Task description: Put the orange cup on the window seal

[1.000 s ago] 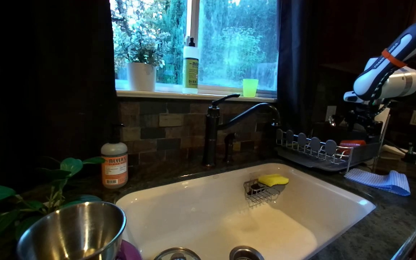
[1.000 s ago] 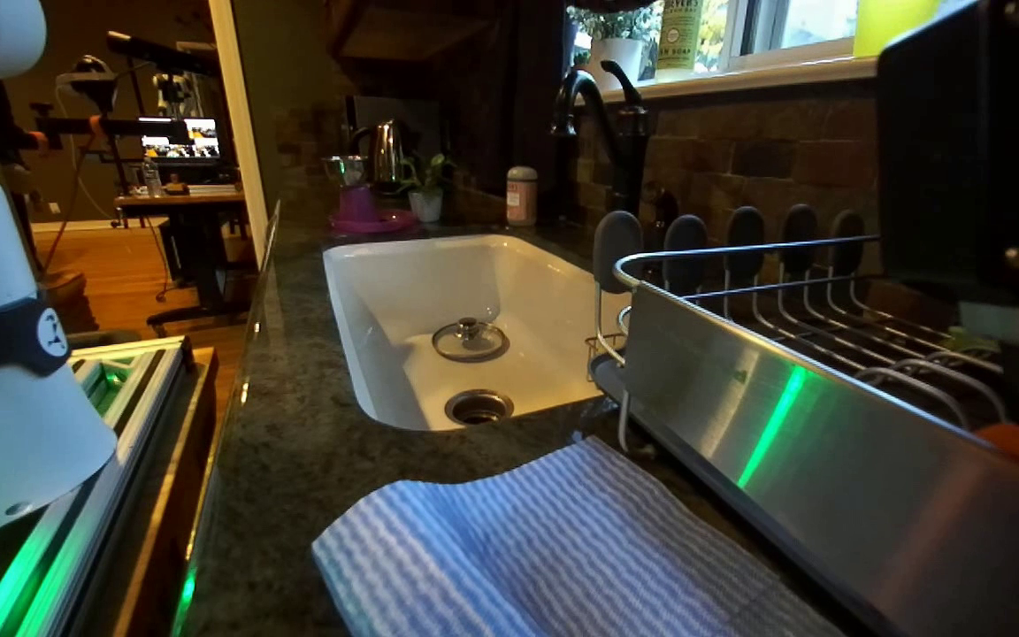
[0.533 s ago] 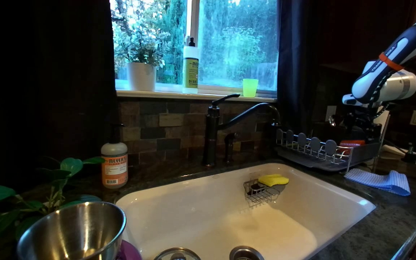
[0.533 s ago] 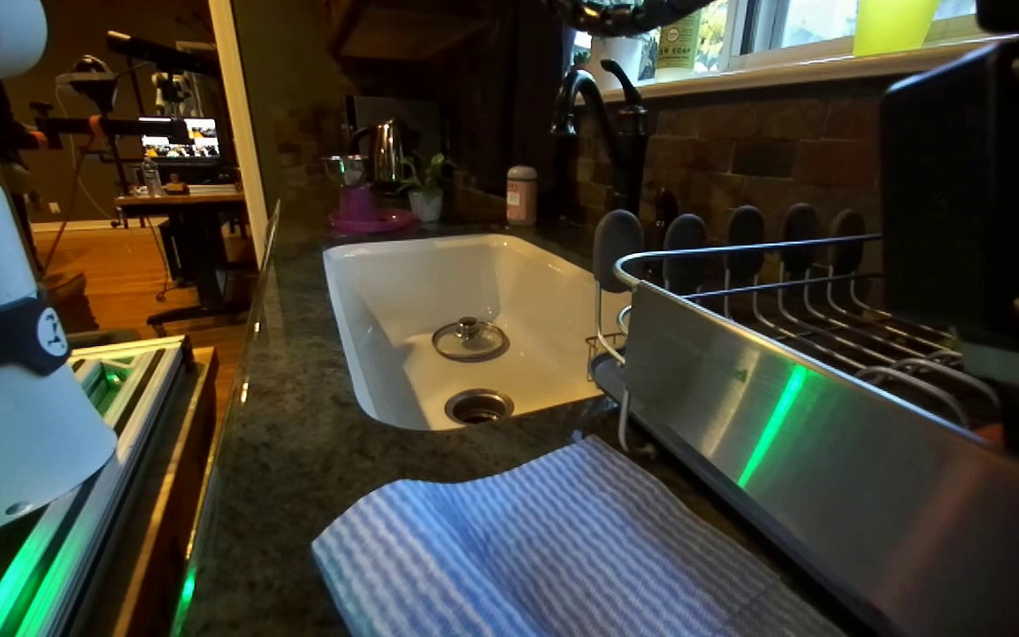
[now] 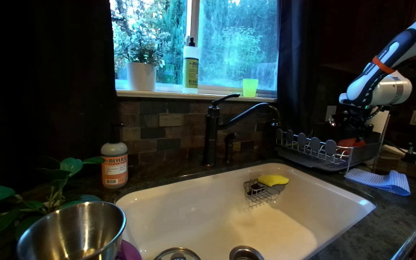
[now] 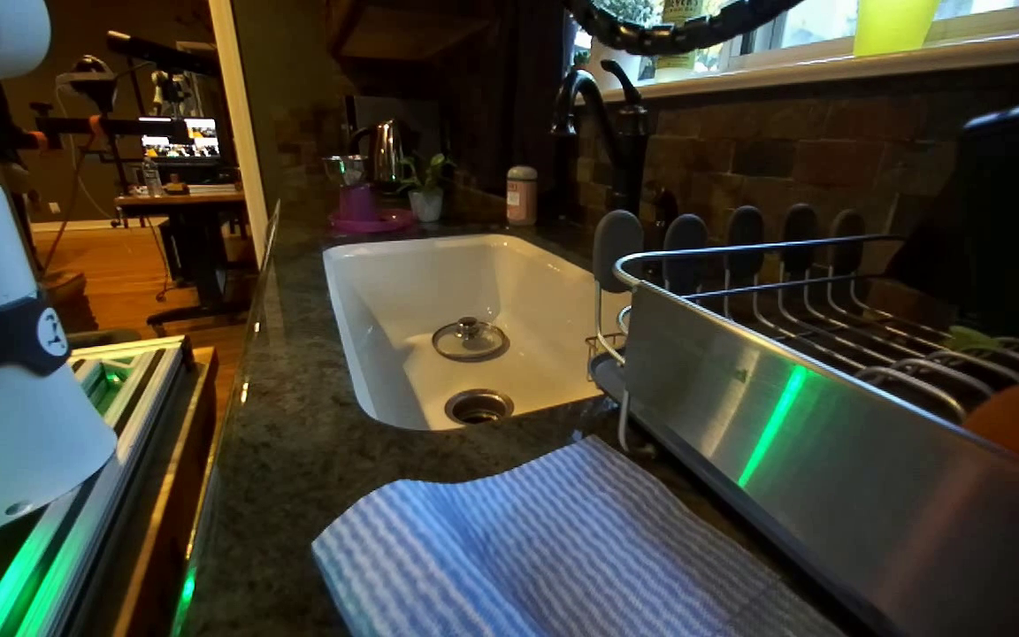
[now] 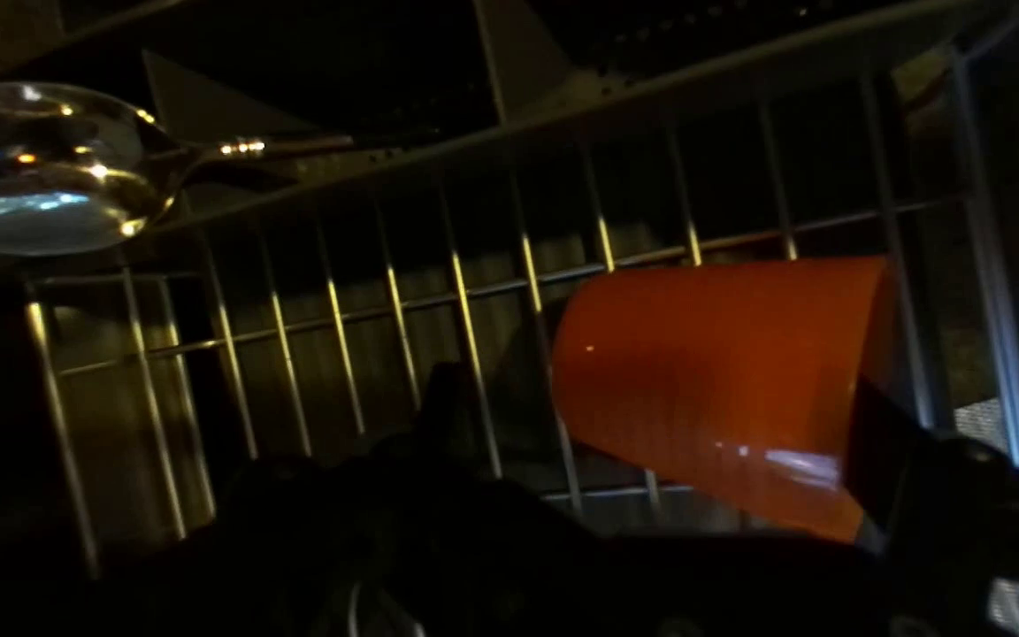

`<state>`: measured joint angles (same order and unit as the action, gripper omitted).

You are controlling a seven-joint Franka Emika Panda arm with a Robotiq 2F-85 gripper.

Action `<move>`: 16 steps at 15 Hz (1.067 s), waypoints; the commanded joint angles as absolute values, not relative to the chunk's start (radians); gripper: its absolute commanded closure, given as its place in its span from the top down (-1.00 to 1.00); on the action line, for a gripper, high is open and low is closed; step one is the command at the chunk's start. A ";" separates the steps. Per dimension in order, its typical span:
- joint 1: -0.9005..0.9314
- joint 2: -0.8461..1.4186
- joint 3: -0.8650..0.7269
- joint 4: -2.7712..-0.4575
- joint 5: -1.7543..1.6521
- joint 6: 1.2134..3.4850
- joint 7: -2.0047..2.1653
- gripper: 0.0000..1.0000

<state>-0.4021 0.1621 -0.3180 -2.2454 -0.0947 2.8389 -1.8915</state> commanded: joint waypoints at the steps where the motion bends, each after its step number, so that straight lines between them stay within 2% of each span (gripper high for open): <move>1: -0.444 0.186 -0.248 -2.235 0.063 2.907 -2.018 1.00; 2: -0.451 0.189 -0.233 -2.231 0.097 2.915 -2.037 0.92; 3: -0.457 0.194 -0.221 -2.225 0.125 2.918 -2.056 0.45; 5: -0.466 0.207 -0.207 -2.209 0.163 2.914 -2.075 0.41; 8: -0.451 0.231 -0.243 -2.193 0.134 2.924 -1.999 -0.11; 13: -0.418 0.257 -0.350 -2.173 -0.046 2.913 -1.767 -0.87; 14: -0.416 0.254 -0.359 -2.170 -0.078 2.910 -1.729 -0.97; 16: -0.421 0.235 -0.359 -2.177 -0.120 2.903 -1.680 -1.00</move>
<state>-0.4355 0.2392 -0.3382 -2.1774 -0.0524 2.8921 -1.7649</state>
